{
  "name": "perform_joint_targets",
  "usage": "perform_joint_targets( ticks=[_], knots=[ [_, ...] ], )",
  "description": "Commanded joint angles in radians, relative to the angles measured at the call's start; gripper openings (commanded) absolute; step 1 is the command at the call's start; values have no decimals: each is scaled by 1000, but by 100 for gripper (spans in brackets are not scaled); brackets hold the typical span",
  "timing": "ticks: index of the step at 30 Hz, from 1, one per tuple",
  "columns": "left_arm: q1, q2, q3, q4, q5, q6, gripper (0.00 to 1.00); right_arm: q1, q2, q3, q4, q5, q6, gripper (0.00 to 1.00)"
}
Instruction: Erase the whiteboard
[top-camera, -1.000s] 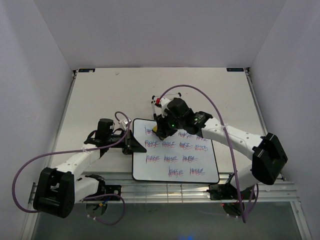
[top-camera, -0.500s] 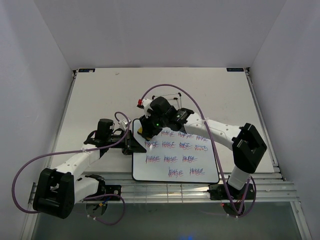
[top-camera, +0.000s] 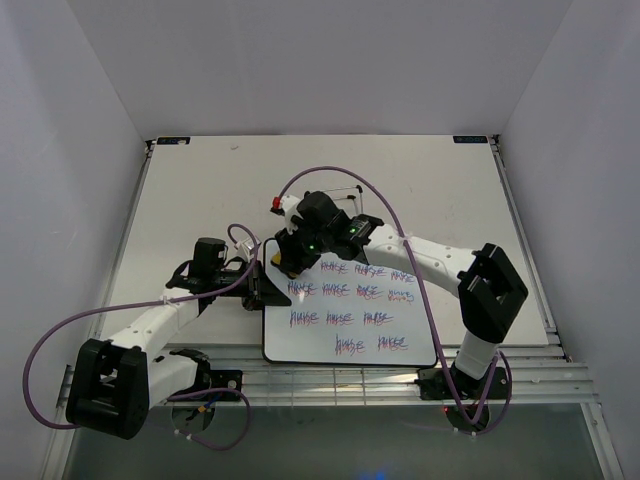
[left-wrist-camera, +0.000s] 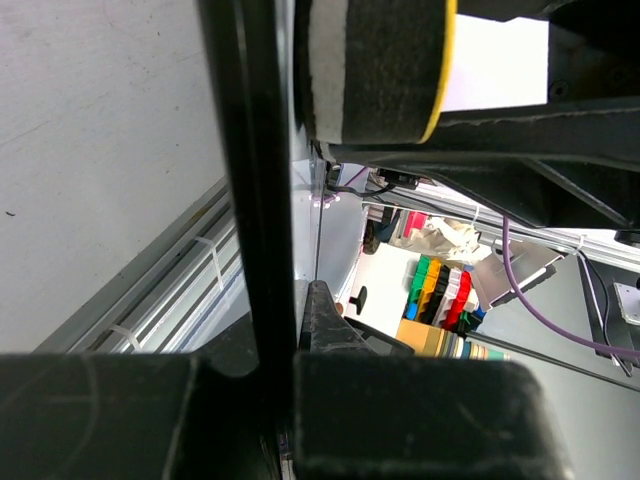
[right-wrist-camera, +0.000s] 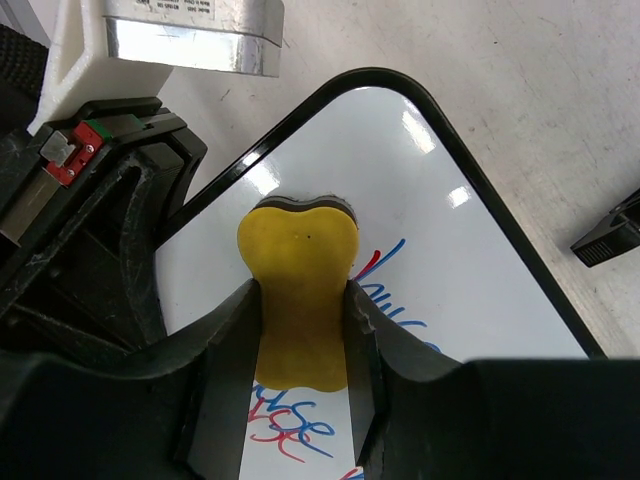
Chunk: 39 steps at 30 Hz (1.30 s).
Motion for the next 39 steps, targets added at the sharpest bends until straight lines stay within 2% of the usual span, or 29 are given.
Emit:
perform_joint_targets(
  ticks=[1, 14, 21, 32, 39],
  knots=[
    [0, -18, 17, -86, -244, 82, 0, -24, 2, -71, -30, 59, -20, 29],
    [1, -35, 17, -92, -252, 81, 0, -139, -81, -185, -24, 101, -22, 29],
    [1, -31, 17, -84, -245, 82, 0, -77, -41, -84, -11, 12, 15, 28],
    [1, -35, 16, -79, -231, 85, 0, 17, 129, 175, -106, 30, 17, 27],
    [1, -58, 17, -90, -264, 79, 0, 3, 102, 102, -119, 119, 43, 27]
  ],
)
